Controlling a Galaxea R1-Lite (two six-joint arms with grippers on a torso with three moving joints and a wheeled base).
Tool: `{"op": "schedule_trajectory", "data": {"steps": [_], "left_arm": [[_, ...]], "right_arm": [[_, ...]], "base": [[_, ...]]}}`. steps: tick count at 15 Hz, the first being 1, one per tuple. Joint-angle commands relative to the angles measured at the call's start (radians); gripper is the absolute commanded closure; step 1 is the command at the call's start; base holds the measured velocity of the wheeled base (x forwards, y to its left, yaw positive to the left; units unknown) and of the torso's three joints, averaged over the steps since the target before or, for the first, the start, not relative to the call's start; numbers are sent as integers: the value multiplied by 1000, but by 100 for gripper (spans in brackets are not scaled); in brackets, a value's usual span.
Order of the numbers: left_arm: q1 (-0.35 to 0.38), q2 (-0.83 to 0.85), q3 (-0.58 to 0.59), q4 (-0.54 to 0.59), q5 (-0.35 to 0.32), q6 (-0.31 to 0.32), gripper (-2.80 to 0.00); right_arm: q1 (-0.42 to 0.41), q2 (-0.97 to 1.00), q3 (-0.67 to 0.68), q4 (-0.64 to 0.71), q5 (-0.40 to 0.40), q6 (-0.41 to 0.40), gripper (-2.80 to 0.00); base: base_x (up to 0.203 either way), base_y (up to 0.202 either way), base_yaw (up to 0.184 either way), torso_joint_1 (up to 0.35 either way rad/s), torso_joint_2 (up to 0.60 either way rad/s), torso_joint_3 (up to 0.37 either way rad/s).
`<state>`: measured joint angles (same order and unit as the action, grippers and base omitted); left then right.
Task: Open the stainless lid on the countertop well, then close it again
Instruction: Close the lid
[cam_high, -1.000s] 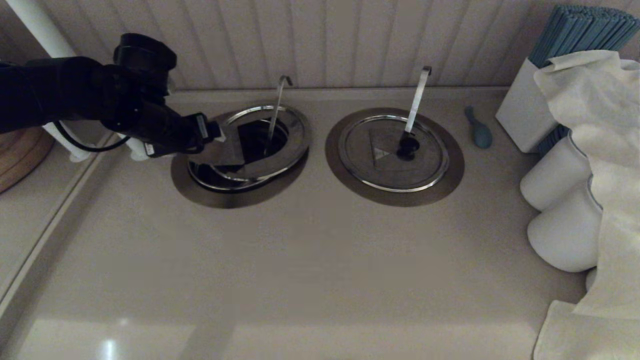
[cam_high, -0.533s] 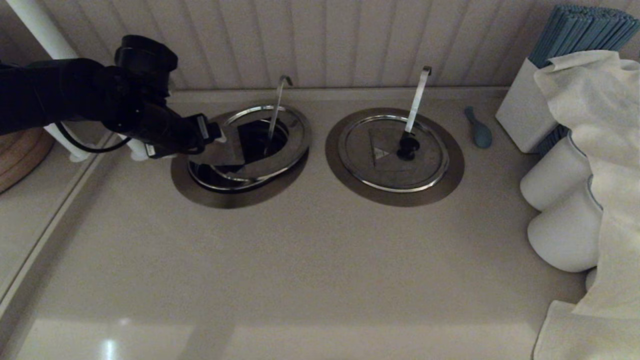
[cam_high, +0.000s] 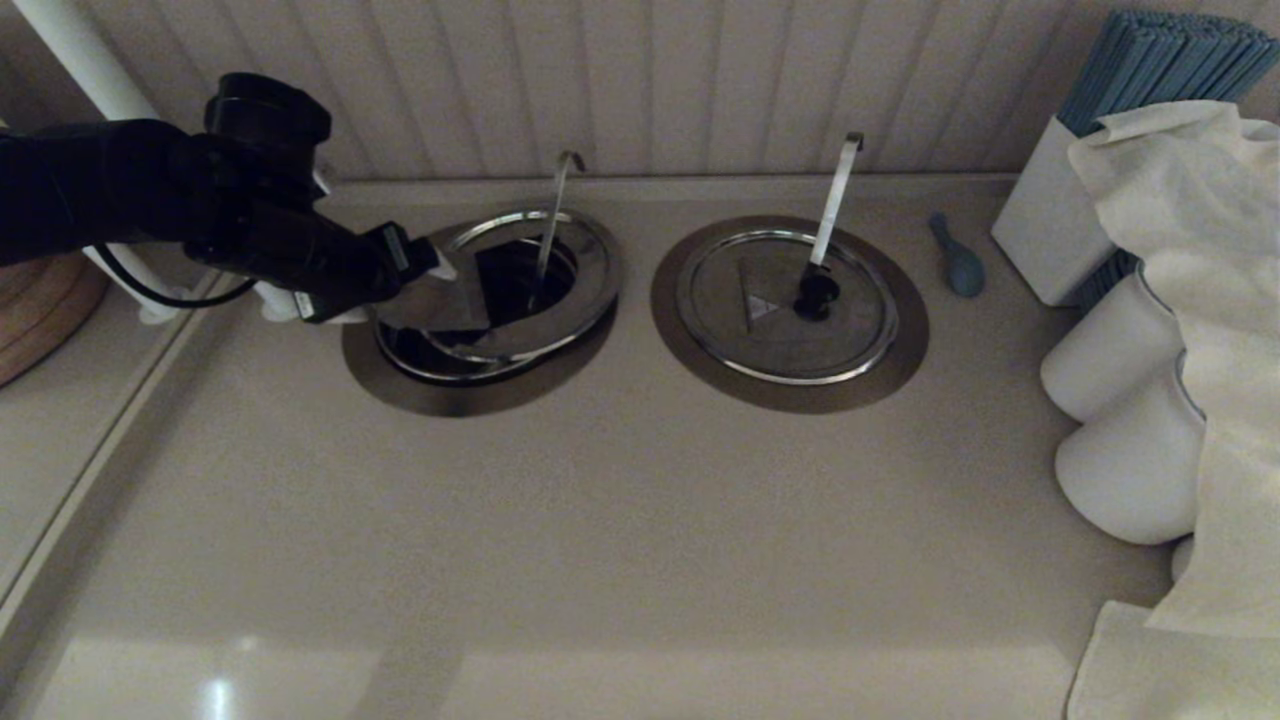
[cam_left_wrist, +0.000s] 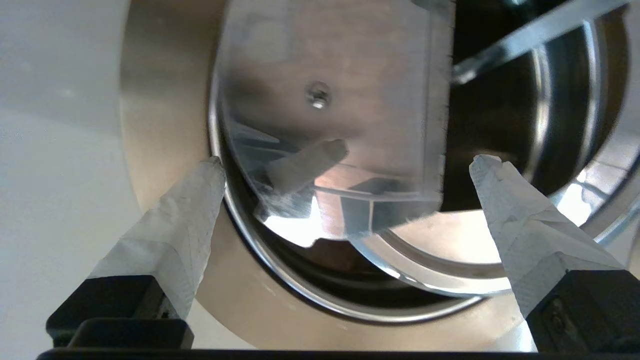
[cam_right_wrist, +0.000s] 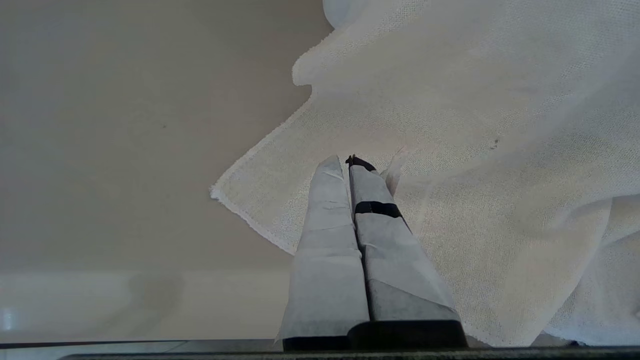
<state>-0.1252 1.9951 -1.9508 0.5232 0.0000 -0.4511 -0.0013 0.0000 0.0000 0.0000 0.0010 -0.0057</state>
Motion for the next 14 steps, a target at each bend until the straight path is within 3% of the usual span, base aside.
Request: {"op": "schedule_trajectory", "data": {"steps": [1, 7, 14], "left_arm": [[4, 10, -7, 3, -2, -5, -280], [12, 10, 1, -91, -2, -49, -280], [12, 7, 1, -92, -2, -51, -280]], "right_arm": [[0, 0, 0, 0, 1, 0, 0], [0, 0, 0, 0, 1, 0, 0], [1, 0, 0, 0, 1, 0, 0]], "base": [[0, 0, 0, 0, 0, 0], [0, 0, 0, 0, 0, 0], [0, 0, 0, 0, 0, 0]]}}
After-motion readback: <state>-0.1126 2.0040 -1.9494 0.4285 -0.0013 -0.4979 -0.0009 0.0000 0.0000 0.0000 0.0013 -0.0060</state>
